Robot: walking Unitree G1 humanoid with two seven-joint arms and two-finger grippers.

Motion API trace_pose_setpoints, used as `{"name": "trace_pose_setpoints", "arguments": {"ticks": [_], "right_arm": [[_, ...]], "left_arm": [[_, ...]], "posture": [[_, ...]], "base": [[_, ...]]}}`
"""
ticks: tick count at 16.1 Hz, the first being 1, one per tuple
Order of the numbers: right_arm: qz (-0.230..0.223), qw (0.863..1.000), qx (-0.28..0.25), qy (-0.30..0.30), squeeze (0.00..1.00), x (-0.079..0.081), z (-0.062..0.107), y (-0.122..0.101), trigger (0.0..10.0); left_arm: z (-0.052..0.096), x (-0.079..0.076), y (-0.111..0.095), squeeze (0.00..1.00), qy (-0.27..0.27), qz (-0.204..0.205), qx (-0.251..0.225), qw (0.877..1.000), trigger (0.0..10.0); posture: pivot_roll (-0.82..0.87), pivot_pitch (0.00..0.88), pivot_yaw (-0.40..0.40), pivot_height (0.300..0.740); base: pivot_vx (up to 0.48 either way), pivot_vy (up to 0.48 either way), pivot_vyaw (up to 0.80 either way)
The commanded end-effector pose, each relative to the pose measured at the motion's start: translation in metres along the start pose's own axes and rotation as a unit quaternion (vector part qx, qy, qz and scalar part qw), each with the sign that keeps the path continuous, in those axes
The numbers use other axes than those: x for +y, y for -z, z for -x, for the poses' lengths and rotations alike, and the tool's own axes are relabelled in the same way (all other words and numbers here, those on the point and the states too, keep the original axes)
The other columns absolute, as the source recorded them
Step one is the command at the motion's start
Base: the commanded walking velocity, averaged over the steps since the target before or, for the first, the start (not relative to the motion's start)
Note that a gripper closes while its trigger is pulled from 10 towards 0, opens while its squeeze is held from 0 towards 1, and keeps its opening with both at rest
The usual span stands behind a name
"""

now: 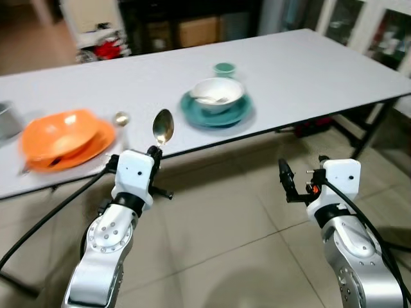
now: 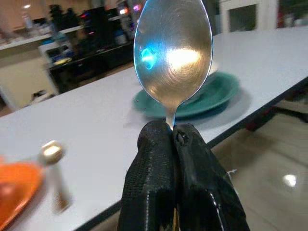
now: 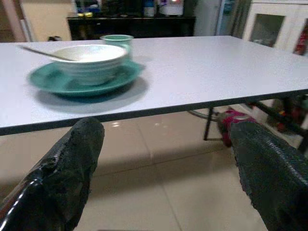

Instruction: Setting the table

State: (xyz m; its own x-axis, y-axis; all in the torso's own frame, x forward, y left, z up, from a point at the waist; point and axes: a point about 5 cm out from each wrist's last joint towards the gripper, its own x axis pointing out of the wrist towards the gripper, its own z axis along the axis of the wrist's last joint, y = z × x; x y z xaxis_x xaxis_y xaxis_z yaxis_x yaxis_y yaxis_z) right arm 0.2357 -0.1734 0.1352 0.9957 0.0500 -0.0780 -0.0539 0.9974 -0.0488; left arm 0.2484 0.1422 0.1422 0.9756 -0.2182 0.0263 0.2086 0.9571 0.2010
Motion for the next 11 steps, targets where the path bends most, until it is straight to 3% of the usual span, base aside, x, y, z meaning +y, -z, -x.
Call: {"name": "trace_pose_setpoints", "arguments": {"ticks": [1,7,11], "right_arm": [[0.001,1.0,-0.002,0.006,0.0,-0.005,-0.001,-0.002,10.0],[0.001,1.0,-0.003,0.003,0.0,-0.004,-0.001,-0.002,10.0],[-0.002,1.0,-0.004,0.001,0.0,-0.004,-0.001,-0.003,10.0]], "left_arm": [[-0.002,-0.002,-0.003,0.0,0.006,-0.001,-0.005,1.0,10.0],[-0.003,-0.001,-0.005,0.0,0.009,-0.009,-0.009,1.0,10.0],[-0.006,0.003,-0.018,0.0,0.019,-0.025,-0.032,0.999,10.0]], "posture": [[0.0,0.0,0.043,0.74],[0.0,0.0,0.043,0.74],[0.0,0.0,0.045,0.74]], "base": [[0.386,0.0,0.0],[0.384,0.0,0.0],[0.385,0.0,0.0]]}}
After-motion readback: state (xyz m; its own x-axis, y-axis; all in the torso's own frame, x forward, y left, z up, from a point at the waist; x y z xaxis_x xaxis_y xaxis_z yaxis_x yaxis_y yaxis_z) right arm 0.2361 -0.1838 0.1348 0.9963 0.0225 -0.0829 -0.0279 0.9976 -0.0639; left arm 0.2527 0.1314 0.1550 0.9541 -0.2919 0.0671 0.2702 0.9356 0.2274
